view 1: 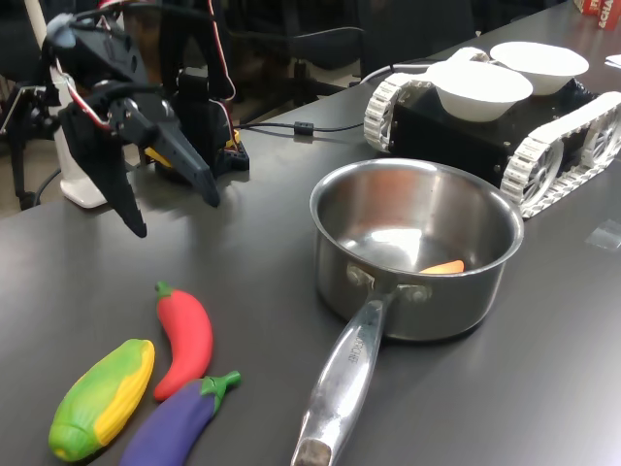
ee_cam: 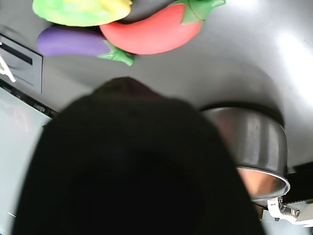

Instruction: Pick up the chilli and place them in the pan

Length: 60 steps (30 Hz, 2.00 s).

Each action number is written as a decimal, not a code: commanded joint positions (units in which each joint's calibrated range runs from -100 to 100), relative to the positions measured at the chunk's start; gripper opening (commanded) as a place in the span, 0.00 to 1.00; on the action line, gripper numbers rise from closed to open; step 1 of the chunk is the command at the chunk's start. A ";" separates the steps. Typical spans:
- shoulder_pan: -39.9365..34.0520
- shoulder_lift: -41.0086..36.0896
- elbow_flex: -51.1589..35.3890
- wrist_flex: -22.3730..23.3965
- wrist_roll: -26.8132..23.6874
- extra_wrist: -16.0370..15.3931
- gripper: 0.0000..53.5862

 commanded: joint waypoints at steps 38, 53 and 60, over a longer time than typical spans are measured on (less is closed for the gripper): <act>-11.20 9.15 9.14 -13.15 3.03 14.15 0.70; -14.76 12.44 10.14 -13.07 4.05 18.77 0.65; -14.99 13.79 8.77 -13.15 3.76 19.11 0.65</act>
